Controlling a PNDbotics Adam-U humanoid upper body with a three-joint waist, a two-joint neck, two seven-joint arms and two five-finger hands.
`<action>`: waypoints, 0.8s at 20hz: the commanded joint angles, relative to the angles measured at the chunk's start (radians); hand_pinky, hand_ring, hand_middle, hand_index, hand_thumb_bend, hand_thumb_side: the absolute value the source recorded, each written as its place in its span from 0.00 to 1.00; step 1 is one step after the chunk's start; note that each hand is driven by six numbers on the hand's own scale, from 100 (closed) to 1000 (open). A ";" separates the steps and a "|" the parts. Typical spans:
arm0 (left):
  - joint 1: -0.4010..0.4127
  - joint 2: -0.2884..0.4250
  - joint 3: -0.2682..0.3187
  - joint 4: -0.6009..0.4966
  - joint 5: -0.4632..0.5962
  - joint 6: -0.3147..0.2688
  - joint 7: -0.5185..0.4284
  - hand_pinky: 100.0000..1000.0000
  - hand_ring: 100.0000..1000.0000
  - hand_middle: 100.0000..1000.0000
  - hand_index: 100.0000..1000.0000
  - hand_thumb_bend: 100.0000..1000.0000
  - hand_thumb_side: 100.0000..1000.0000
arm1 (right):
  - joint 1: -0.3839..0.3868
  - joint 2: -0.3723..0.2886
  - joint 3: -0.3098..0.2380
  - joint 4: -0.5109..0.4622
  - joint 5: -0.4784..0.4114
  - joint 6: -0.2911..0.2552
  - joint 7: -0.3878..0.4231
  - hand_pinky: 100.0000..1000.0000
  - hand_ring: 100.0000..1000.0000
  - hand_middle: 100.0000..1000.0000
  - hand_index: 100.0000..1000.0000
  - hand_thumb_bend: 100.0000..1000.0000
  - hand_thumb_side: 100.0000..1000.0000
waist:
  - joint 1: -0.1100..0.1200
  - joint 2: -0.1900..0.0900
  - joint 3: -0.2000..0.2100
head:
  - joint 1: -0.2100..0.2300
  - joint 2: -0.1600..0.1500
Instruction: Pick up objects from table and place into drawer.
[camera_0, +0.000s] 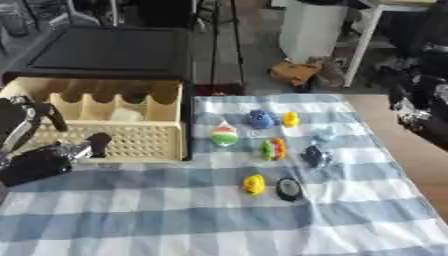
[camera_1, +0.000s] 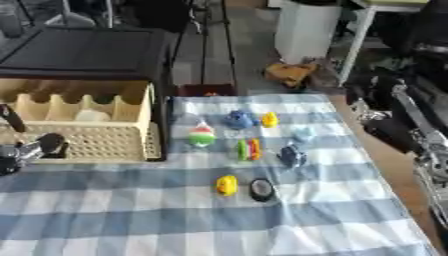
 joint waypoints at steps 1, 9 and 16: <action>-0.023 0.014 0.026 -0.027 0.033 0.003 0.036 0.00 0.00 0.00 0.64 0.64 1.00 | -0.017 -0.041 -0.009 -0.003 0.001 -0.001 -0.003 0.12 0.21 0.33 0.69 0.07 0.62 | 0.001 -0.015 0.001 | -0.005 0.003; -0.037 0.001 0.041 -0.029 0.143 -0.002 0.157 0.00 0.00 0.00 0.63 0.68 1.00 | -0.041 -0.072 0.028 0.038 0.049 -0.003 0.060 0.12 0.21 0.35 0.71 0.22 0.57 | -0.001 -0.020 0.006 | -0.009 0.005; -0.043 -0.011 0.038 -0.029 0.235 -0.015 0.216 0.00 0.00 0.00 0.63 0.68 1.00 | -0.079 -0.110 0.088 0.092 0.134 -0.047 0.192 0.14 0.24 0.40 0.73 0.44 0.45 | -0.002 -0.021 0.010 | -0.013 0.005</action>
